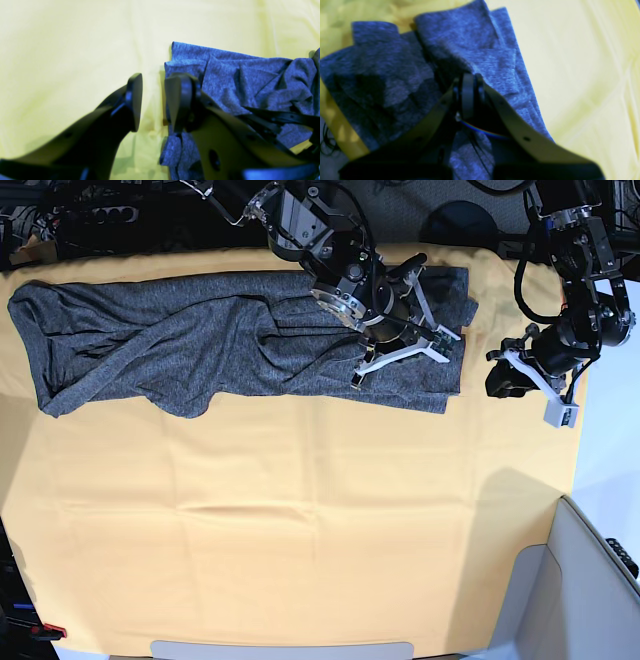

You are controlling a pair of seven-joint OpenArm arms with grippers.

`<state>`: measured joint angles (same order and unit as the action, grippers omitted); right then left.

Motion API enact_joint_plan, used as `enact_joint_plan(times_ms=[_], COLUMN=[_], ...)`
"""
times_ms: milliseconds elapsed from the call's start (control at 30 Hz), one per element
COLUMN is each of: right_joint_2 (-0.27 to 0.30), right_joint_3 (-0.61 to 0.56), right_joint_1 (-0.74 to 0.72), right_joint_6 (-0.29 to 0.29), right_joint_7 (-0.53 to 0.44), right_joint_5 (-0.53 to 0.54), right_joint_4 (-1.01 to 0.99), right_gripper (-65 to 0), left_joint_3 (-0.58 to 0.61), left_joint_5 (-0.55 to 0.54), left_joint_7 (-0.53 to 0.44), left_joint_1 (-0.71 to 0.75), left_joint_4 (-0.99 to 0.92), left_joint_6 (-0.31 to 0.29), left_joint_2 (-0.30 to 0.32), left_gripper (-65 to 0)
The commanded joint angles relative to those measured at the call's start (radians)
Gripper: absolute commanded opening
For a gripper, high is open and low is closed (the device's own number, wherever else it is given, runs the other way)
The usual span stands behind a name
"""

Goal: Fold the T-shirt properly
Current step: 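Fold the sleeve cuff over the strip with the right gripper, then move the right gripper to the strip's end and grasp it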

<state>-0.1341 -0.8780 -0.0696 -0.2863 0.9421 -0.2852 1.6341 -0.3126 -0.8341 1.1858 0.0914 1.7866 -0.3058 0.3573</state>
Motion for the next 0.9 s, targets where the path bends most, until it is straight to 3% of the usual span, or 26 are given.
enact_joint_plan(times_ms=[0, 233, 567, 667, 867], right_joint_2=[-0.023, -0.023, -0.023, -0.023, -0.023], right_joint_3=[-0.027, -0.112, -0.112, -0.112, -0.112], right_joint_1=[-0.026, -0.04, -0.04, -0.039, -0.042], right_joint_6=[0.014, 0.04, 0.04, 0.04, 0.04], right_joint_7=[-0.027, -0.027, -0.021, -0.021, -0.022], right_joint_5=[0.008, 0.011, 0.007, 0.007, 0.005], right_joint_4=[0.015, -0.024, -0.102, -0.1, -0.061], right_gripper=[-65.0, -64.8, -63.6, -54.5, -26.0], left_joint_3=[-0.007, -0.009, -0.009, -0.009, -0.009], left_joint_5=[-0.015, -0.015, -0.015, -0.015, -0.015], left_joint_7=[-0.011, -0.011, -0.011, -0.011, -0.011], left_joint_1=[-0.012, -0.012, -0.012, -0.012, -0.012], left_joint_4=[0.017, 0.017, 0.017, 0.017, 0.017], left_joint_6=[-0.002, -0.002, -0.002, -0.002, -0.002], left_joint_2=[0.015, 0.015, 0.015, 0.015, 0.039], left_gripper=[-46.5, -46.5, -46.5, -46.4, -46.3])
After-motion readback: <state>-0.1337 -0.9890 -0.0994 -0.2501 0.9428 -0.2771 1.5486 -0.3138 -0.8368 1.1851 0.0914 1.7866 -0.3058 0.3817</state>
